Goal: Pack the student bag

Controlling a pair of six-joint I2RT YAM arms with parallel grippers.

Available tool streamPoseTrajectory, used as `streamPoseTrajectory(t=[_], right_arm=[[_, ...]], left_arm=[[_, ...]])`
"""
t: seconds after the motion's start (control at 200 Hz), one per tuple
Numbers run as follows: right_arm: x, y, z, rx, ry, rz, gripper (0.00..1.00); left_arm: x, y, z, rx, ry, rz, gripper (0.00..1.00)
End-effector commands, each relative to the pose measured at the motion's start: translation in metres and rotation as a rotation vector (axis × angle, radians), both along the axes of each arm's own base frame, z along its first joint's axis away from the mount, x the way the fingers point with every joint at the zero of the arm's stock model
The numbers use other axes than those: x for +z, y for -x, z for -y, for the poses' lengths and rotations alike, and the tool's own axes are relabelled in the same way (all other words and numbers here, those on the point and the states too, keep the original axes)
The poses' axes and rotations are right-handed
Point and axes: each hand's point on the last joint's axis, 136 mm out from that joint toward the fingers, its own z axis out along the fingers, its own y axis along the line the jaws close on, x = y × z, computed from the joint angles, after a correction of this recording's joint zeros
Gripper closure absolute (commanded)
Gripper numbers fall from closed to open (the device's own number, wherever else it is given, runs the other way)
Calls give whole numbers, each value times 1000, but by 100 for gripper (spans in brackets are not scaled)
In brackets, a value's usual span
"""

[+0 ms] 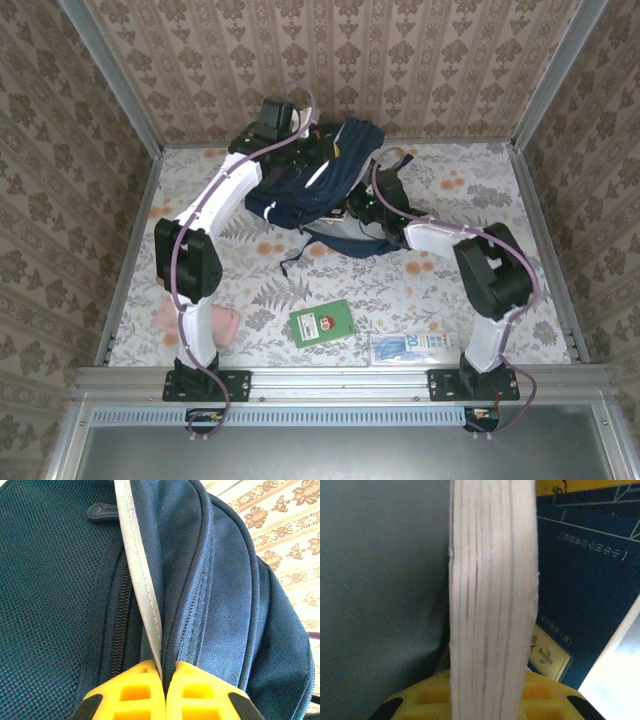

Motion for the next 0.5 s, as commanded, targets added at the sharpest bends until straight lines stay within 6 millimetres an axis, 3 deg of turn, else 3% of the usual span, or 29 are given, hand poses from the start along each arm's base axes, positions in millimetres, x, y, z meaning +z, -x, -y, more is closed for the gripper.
streamPoseTrajectory(t=[0.0, 0.05, 0.115, 0.135, 0.21, 0.325, 0.495], right_arm=[[13, -11, -36, 39, -77, 90, 100], [2, -7, -51, 70, -36, 79, 93], [-5, -2, -68, 107, 4, 75, 69], [-6, -1, -72, 117, 9, 77, 62], [-4, -1, -72, 124, 15, 84, 42], [6, 1, -46, 70, 90, 98, 28], [10, 24, -21, 124, 305, 75, 20]], left_arm=[[66, 1, 4, -27, 132, 145, 100], [64, -2, 5, -20, 141, 136, 100], [65, -2, 8, -33, 163, 126, 100], [65, -10, -3, -12, 166, 124, 100], [67, -12, -4, -11, 174, 125, 100], [66, -15, -10, 0, 172, 123, 100], [64, -20, -21, 20, 174, 122, 100]])
